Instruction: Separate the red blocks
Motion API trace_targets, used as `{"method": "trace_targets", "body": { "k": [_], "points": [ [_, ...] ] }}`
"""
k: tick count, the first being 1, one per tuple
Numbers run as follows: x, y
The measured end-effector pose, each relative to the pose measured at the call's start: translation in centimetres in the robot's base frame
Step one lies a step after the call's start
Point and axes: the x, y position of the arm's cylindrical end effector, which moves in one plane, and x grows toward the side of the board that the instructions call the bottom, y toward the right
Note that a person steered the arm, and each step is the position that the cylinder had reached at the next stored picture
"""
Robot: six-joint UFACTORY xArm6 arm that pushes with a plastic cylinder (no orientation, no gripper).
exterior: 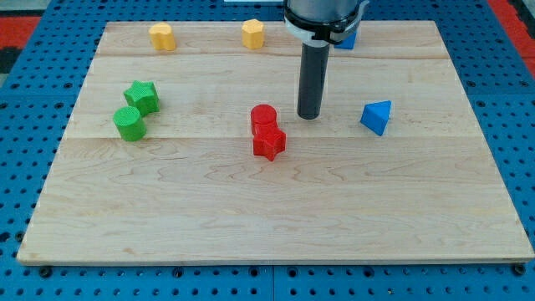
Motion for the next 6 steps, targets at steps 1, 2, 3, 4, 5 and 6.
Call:
{"method": "trace_targets", "body": {
  "k": [1,2,3,4,5,6],
  "points": [
    [2.1,-1.3],
    [4.7,-4.3],
    [3.0,-9.6],
    [2.5,-13.7],
    [6.0,-13.9],
    [8.9,-4.7]
  ]
}}
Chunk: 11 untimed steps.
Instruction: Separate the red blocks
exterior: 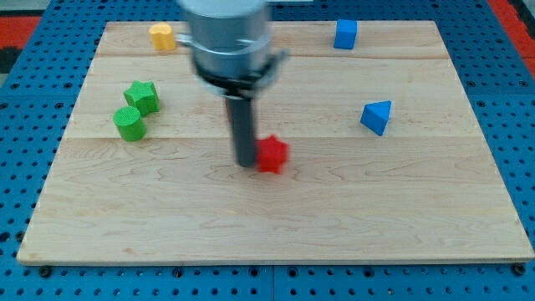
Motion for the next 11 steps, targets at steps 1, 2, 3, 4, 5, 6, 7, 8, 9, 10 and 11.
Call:
{"method": "trace_targets", "body": {
  "k": [1,2,3,4,5,6,7,8,9,10,11],
  "points": [
    [1.8,7.3],
    [-2.1,2.0],
    [-4.2,3.1],
    [-4.6,9.8],
    [1.1,10.4],
    [4.1,10.6],
    [3.9,8.4],
    [3.9,2.4],
    [3.4,0.8],
    [3.1,0.8],
    [2.9,0.8]
  ]
}}
